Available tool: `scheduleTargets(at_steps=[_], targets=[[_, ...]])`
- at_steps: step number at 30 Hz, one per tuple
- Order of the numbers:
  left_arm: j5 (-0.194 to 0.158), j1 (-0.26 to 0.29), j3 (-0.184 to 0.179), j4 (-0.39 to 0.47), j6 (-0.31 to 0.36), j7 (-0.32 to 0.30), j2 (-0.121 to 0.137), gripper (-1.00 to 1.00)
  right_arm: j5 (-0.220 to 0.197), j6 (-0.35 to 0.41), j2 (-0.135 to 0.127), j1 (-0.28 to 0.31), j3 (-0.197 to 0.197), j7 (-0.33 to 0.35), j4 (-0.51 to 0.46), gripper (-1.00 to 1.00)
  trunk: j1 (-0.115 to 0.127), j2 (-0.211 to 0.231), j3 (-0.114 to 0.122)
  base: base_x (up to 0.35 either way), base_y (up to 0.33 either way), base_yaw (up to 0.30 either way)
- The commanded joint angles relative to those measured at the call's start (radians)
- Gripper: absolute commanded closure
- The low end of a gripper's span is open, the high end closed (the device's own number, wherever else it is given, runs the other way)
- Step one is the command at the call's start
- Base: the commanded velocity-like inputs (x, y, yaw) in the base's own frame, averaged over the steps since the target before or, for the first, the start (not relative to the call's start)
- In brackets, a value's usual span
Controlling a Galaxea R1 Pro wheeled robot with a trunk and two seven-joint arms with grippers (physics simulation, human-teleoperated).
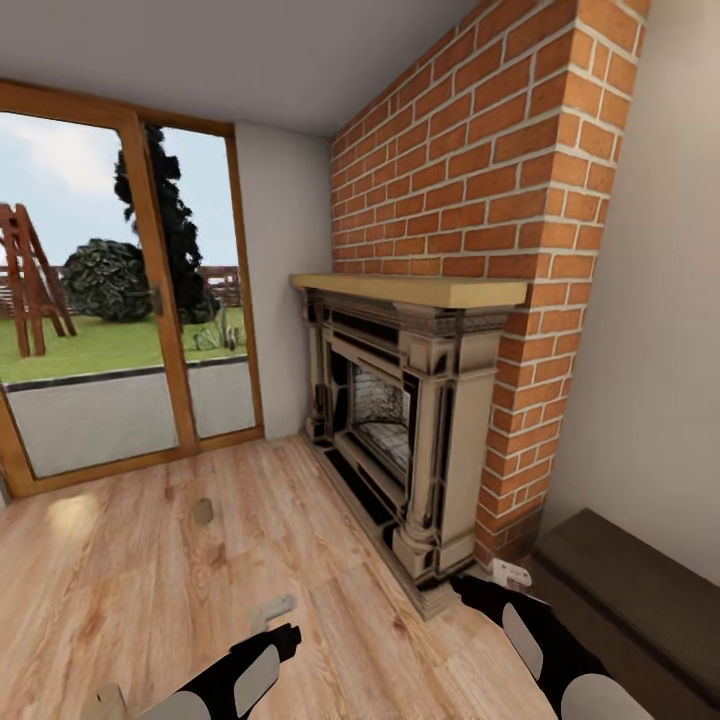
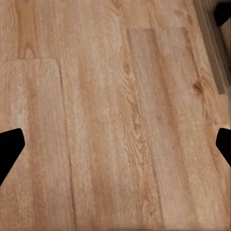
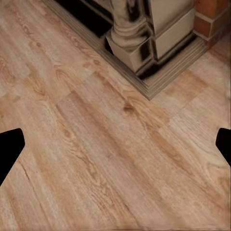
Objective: Place each of the two pumpkins and all three candles from the living room inside a cabinet in the living room (use any cabinet), then make sure every cabinet is closed, and position the cauldron so it is next to a table in the living room.
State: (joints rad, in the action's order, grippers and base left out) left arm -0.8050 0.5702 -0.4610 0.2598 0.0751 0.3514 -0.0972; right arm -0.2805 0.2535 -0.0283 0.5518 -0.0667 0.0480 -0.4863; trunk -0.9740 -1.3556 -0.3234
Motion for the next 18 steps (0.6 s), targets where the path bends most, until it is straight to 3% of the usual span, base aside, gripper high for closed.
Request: scheduleTargets(at_steps=[1,18], targets=[[-0.005,0.0,-0.008,0.003,0.005,0.008,0.001,-1.0,-0.003,0.006,0.001,0.0,-0.005,0.004,-0.001,-1.0,0.0,-0.001,-0.001,-0.167,0.153,-0.289],[-0.006,0.0,-0.008,0.003,0.005,0.007,0.002,-1.0,-0.003,0.006,0.002,0.0,-0.005,0.004,-0.001,-1.0,0.0,-0.001,-0.001,-0.039,0.052,-0.289]])
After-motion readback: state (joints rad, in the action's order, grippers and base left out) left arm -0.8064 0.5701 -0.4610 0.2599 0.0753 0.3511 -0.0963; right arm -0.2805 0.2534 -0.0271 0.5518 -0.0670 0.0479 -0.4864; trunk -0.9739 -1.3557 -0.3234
